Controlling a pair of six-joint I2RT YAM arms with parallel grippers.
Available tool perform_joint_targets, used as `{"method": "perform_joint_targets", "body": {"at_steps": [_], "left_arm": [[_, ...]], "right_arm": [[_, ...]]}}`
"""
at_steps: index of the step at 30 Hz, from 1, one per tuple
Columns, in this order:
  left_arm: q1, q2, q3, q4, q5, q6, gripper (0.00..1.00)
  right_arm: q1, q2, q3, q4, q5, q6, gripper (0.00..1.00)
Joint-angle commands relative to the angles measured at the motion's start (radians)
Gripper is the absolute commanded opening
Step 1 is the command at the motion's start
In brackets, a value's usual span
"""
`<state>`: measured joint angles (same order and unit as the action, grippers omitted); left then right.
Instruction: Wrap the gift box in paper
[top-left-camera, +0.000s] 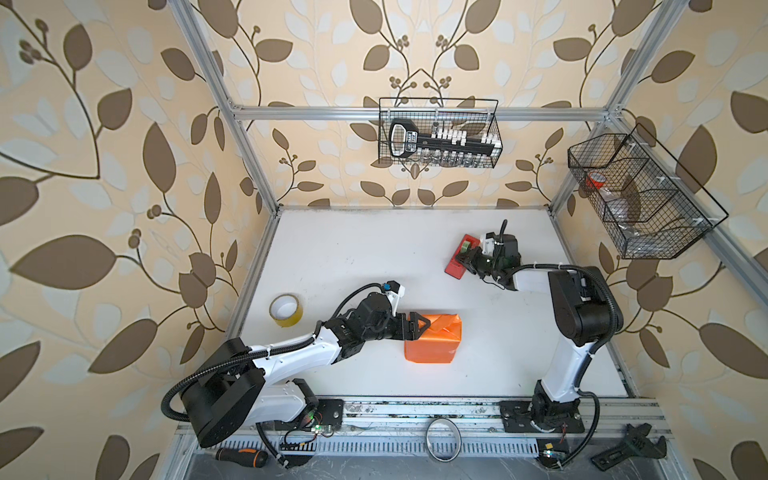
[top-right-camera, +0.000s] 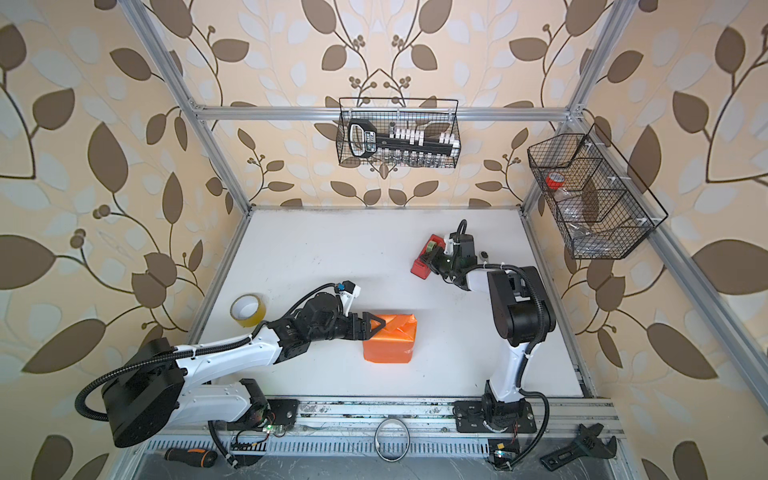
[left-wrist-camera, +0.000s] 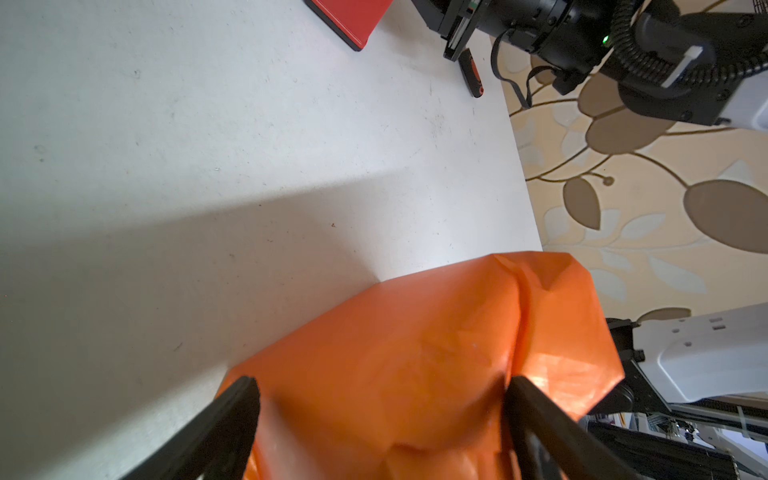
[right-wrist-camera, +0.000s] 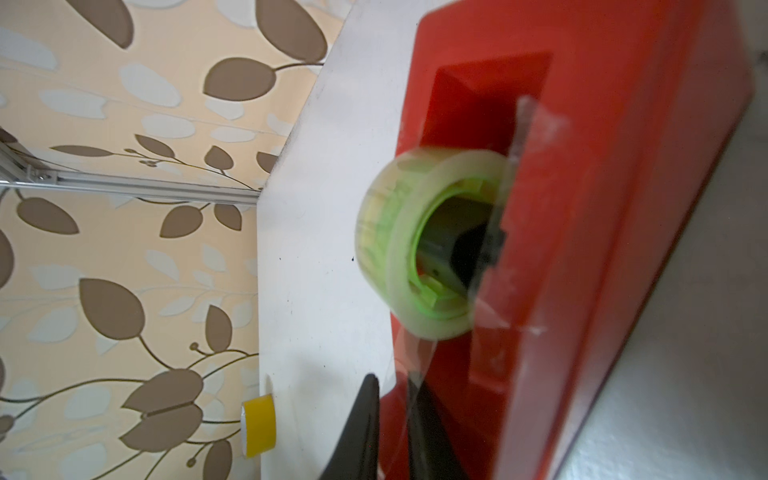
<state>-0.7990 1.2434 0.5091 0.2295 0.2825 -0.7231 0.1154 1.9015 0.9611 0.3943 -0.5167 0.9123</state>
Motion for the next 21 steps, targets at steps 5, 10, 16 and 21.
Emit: {"method": "perform_joint_targets", "body": {"at_steps": [5,10,16,21], "left_arm": [[-0.008,0.028,-0.027,-0.206,-0.040,0.058,0.93],[-0.008,0.033,-0.027,-0.208,-0.041,0.063,0.92],[-0.008,0.037,-0.026,-0.211,-0.043,0.067,0.92],[-0.008,0.038,-0.026,-0.211,-0.045,0.068,0.92]], "right_arm": [[0.000,0.018,-0.041,0.110,-0.026,0.123,0.06],[-0.002,0.011,-0.046,0.193,-0.047,0.199,0.00],[-0.003,-0.020,-0.044,0.252,-0.060,0.260,0.00],[0.000,-0.056,-0.050,0.264,-0.072,0.280,0.00]]}}
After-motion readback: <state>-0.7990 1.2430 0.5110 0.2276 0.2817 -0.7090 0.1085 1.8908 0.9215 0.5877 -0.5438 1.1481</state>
